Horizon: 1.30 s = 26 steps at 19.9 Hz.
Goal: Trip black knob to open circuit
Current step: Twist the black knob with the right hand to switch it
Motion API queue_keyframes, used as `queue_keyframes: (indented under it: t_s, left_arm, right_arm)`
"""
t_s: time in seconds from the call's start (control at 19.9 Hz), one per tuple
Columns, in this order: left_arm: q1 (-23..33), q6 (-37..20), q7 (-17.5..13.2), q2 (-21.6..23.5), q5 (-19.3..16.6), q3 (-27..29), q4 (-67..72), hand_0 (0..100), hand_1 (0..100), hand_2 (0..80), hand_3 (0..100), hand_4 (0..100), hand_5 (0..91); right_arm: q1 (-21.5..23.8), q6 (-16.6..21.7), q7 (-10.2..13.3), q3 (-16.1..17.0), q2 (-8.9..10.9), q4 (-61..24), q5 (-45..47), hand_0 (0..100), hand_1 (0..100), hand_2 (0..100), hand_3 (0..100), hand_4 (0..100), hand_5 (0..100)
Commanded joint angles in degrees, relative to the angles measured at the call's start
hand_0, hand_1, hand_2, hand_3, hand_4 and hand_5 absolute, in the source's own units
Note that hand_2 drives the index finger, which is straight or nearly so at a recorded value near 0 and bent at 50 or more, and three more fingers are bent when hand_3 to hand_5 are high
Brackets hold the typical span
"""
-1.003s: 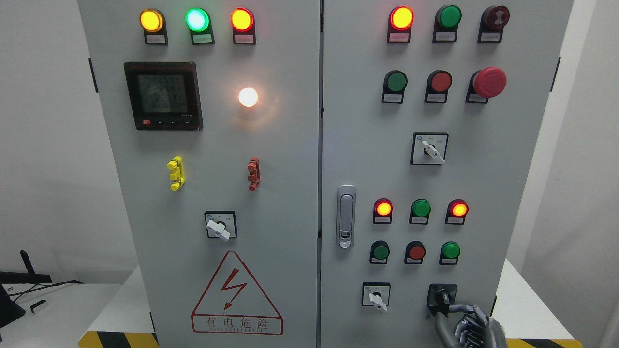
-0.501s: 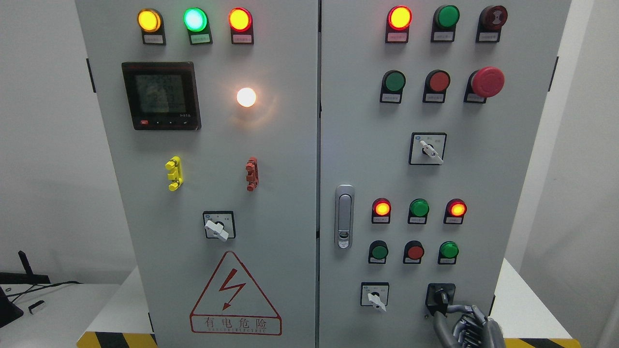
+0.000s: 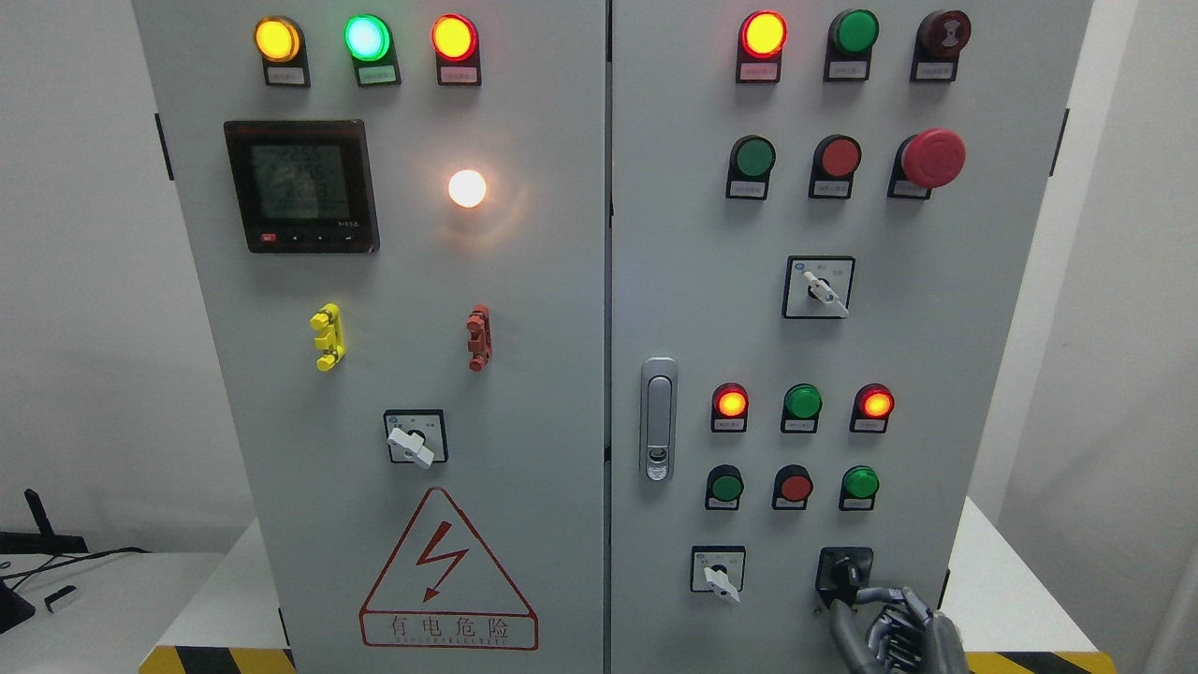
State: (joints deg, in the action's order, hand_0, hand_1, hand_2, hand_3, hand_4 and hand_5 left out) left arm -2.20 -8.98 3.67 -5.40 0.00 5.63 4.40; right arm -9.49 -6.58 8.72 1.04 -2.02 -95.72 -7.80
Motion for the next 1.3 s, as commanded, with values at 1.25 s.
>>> queue_keyframes:
  t_s: [1.25]
  left_arm:
    - [0.0,0.02,0.02,0.04,0.26,0.0,0.0,12,39,0.0,0,0,0.0]
  right_arm:
    - [-1.49,-0.28,-1.34,0.45,-0.26,0.45,-0.02,38,71,53,93,100,100]
